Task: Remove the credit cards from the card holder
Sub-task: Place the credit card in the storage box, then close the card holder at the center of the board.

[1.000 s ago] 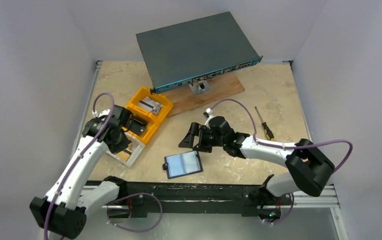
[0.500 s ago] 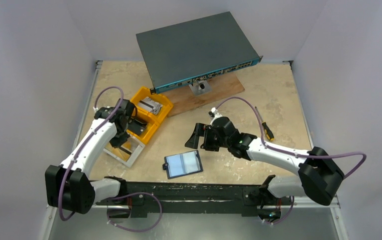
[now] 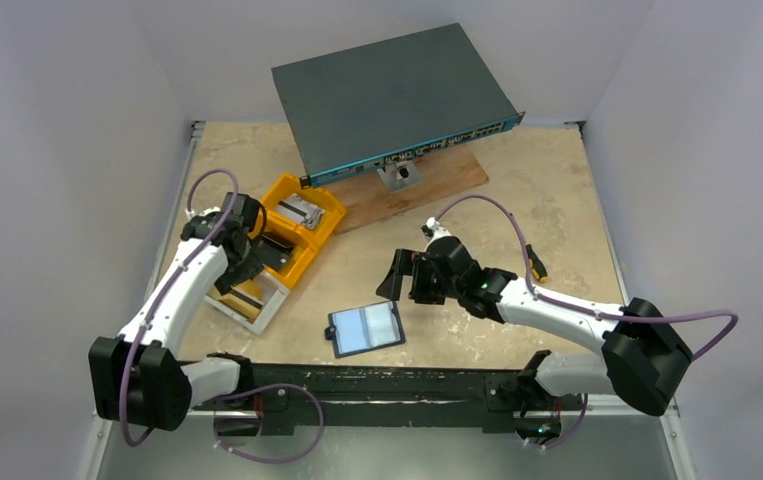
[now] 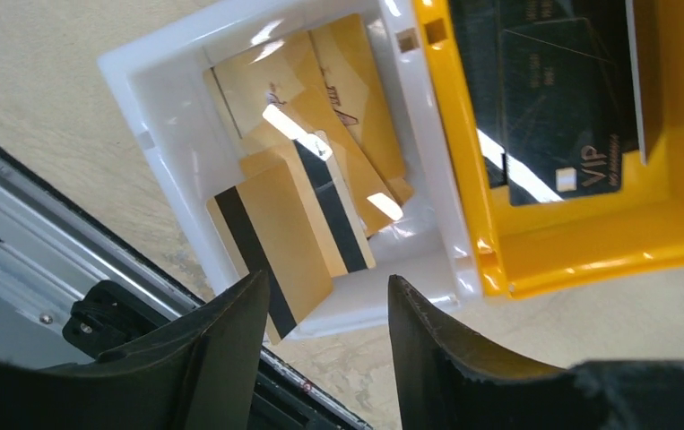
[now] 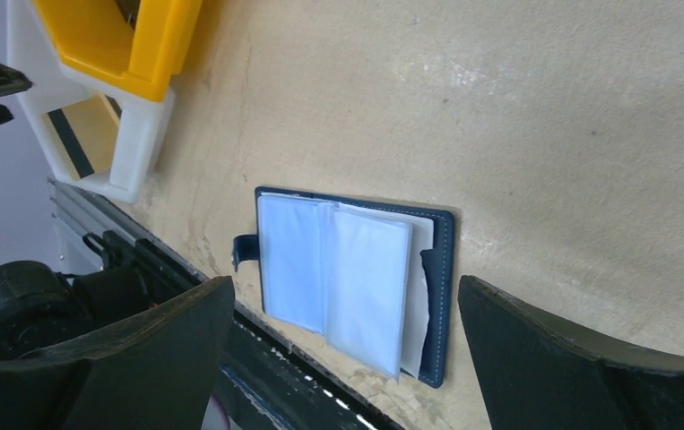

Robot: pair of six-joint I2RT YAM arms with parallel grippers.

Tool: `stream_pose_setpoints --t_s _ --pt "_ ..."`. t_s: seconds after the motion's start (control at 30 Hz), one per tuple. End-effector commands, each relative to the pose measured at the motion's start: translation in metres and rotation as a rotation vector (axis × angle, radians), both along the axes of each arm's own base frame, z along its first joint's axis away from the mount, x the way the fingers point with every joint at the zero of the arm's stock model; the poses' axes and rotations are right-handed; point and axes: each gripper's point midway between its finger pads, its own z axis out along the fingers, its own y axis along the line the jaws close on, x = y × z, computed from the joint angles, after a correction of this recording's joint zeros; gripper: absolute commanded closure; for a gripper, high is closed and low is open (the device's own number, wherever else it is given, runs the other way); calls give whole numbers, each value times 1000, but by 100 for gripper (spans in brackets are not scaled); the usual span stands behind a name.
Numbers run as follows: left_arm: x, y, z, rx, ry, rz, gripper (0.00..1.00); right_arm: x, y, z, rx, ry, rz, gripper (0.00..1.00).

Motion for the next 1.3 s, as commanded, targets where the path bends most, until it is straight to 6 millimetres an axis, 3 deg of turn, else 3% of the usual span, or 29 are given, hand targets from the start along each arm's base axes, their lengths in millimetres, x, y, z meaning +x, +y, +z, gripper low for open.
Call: stream_pose_setpoints --t_s 0.0,0.17,0.3,0.57,0.77,0.97,1.27 --pt "6 -17 13 -100 -84 -95 48 7 -12 -5 -65 -35 -30 2" --pt "-8 -47 16 -227 -124 -200 45 3 -16 -16 -90 -22 -23 3" --pt "-29 -83 13 -304 -112 -314 44 0 -18 -25 -110 -7 -14 3" --pt "-64 -159 -5 -463 -56 -540 43 -4 -24 -39 -154 15 -10 6" --pt "-75 -196 -33 -475 22 -655 48 -7 -23 -47 -157 31 2 11" --pt "-74 -214 -53 -484 50 -699 57 -15 -21 -54 -136 59 14 16" --pt "-75 -201 -85 -391 108 -683 68 -29 -17 -66 -104 113 39 20"
